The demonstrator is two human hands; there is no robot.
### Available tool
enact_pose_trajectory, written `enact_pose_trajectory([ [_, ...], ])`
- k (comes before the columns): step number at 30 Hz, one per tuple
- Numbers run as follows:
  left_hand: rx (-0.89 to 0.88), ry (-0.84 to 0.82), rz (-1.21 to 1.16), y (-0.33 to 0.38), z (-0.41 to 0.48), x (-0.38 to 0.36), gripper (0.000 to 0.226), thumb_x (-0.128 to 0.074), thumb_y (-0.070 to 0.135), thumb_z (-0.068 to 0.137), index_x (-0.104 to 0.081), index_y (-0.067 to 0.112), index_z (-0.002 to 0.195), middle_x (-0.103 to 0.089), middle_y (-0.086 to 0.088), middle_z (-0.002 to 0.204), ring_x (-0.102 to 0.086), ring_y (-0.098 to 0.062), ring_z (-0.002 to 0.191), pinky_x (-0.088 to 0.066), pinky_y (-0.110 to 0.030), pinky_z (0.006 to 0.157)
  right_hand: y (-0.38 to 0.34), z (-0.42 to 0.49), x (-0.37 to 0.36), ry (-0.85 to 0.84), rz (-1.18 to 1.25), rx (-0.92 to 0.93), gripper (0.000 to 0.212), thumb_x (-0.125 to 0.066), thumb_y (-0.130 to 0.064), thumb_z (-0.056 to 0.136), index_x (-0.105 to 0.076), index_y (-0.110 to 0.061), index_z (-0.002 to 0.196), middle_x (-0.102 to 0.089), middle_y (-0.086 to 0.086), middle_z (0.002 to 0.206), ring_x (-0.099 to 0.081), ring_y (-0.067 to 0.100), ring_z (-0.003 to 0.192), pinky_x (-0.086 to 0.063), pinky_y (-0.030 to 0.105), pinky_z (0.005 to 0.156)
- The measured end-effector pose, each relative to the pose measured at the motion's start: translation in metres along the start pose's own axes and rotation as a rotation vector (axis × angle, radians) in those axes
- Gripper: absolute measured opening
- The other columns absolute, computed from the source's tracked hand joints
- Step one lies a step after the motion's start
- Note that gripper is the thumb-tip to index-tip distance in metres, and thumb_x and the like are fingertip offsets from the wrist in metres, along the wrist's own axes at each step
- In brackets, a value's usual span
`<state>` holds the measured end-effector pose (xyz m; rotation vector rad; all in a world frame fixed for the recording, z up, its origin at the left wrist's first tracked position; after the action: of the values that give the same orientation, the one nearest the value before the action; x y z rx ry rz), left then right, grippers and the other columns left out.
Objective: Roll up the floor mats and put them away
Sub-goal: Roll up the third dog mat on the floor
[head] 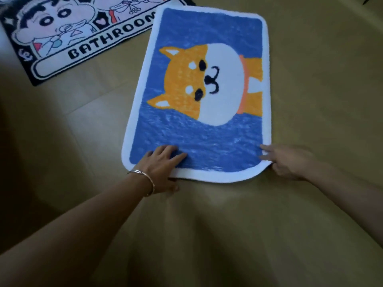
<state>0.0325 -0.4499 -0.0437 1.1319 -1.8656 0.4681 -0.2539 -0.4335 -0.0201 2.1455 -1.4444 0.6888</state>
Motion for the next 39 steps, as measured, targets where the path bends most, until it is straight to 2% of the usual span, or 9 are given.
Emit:
enact_pose_trajectory([
  [5, 0.078, 0.029, 0.014, 0.01, 0.01, -0.002, 0.086, -0.057, 0.057, 0.082, -0.008, 0.037, 0.149, -0.003, -0.005, 0.156, -0.003, -0.026, 0.143, -0.028, -0.046, 0.11, 0.072, -0.002, -0.03, -0.024, 0.082, -0.278, 0.06, -0.042, -0.025, 0.096, -0.02, -0.036, 0.151, -0.029, 0.004, 0.152, -0.038, 0.025, 0.132, -0.037, 0.037, 0.106],
  [8, 0.068, -0.034, 0.05, 0.016, 0.007, -0.004, 0.075, -0.054, 0.053, 0.087, -0.014, 0.038, 0.149, -0.002, -0.008, 0.157, -0.002, -0.029, 0.144, -0.037, -0.047, 0.105, 0.051, 0.002, -0.022, -0.033, 0.034, -0.281, 0.08, -0.055, -0.039, 0.09, -0.006, -0.03, 0.152, 0.005, 0.012, 0.159, -0.01, 0.032, 0.145, -0.022, 0.046, 0.114],
  [11, -0.049, 0.13, 0.112, 0.026, 0.003, 0.001, 0.068, -0.075, 0.042, 0.072, -0.053, 0.023, 0.133, -0.04, -0.022, 0.14, -0.043, -0.04, 0.126, -0.055, -0.047, 0.061, -0.02, 0.007, -0.013, -0.007, 0.136, -0.083, 0.107, -0.068, -0.042, 0.082, 0.011, -0.025, 0.152, 0.023, 0.012, 0.157, 0.011, 0.036, 0.145, -0.009, 0.05, 0.116],
  [14, -0.165, 0.243, 0.246, 0.038, 0.001, -0.003, 0.05, -0.084, 0.021, 0.057, -0.067, 0.007, 0.102, -0.054, -0.019, 0.106, -0.063, -0.037, 0.085, -0.044, -0.032, 0.032, -0.065, 0.019, -0.008, 0.125, 0.269, -0.014, 0.105, -0.069, -0.051, 0.08, 0.005, -0.029, 0.152, 0.013, 0.011, 0.158, 0.011, 0.041, 0.144, -0.012, 0.051, 0.115],
  [19, -0.094, 0.189, 0.167, 0.044, 0.007, 0.012, 0.03, -0.044, 0.022, 0.094, -0.051, 0.014, 0.122, -0.06, -0.008, 0.109, -0.061, -0.033, 0.097, -0.047, -0.037, 0.068, -0.059, 0.014, -0.012, 0.366, 0.245, 0.125, 0.063, -0.05, -0.047, 0.095, -0.025, -0.029, 0.15, -0.02, 0.01, 0.155, -0.013, 0.029, 0.144, -0.029, 0.047, 0.11],
  [23, -0.067, 0.099, 0.226, 0.034, -0.004, 0.021, 0.03, -0.039, 0.029, 0.094, -0.054, 0.022, 0.119, -0.061, -0.001, 0.112, -0.06, -0.027, 0.101, -0.038, -0.031, 0.067, -0.067, 0.005, -0.016, 0.46, 0.393, 0.297, 0.044, -0.057, -0.037, 0.09, -0.061, -0.016, 0.129, -0.058, 0.014, 0.13, -0.05, 0.036, 0.123, -0.045, 0.046, 0.096],
  [26, -0.105, 0.054, 0.213, 0.034, -0.016, 0.012, 0.03, -0.039, 0.034, 0.092, -0.05, 0.022, 0.118, -0.061, -0.002, 0.109, -0.06, -0.027, 0.1, -0.031, -0.03, 0.063, -0.073, 0.005, -0.008, 0.429, 0.474, 0.338, 0.039, -0.05, -0.044, 0.095, -0.066, -0.02, 0.121, -0.064, 0.0, 0.12, -0.05, 0.02, 0.116, -0.037, 0.029, 0.1],
  [30, -0.281, 0.242, 0.125, 0.05, -0.029, 0.004, 0.052, -0.016, 0.049, 0.091, -0.053, 0.021, 0.116, -0.059, -0.002, 0.102, -0.061, -0.025, 0.095, -0.031, -0.032, 0.055, -0.072, 0.013, -0.008, 0.342, 0.521, 0.306, 0.037, -0.041, -0.054, 0.094, -0.066, -0.029, 0.107, -0.056, -0.01, 0.097, -0.046, 0.01, 0.094, -0.041, 0.032, 0.082],
  [39, 0.112, 0.079, -0.079, 0.033, 0.008, 0.001, 0.023, -0.037, 0.029, 0.099, -0.036, 0.018, 0.119, -0.065, -0.011, 0.098, -0.061, -0.032, 0.084, -0.039, -0.036, 0.062, -0.072, 0.025, 0.001, 0.336, 0.476, 0.251, 0.023, -0.049, -0.047, 0.095, -0.038, -0.029, 0.105, -0.063, -0.002, 0.093, -0.057, 0.024, 0.085, -0.043, 0.037, 0.075],
])
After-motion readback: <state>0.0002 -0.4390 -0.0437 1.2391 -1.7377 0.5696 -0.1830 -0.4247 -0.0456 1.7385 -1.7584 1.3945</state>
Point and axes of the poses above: each hand's wrist, its own z-axis towards the middle knuckle, its own x-axis out of the back of the hand, y = z × x, the point moved 5 cm from there along z, towards the middle knuckle
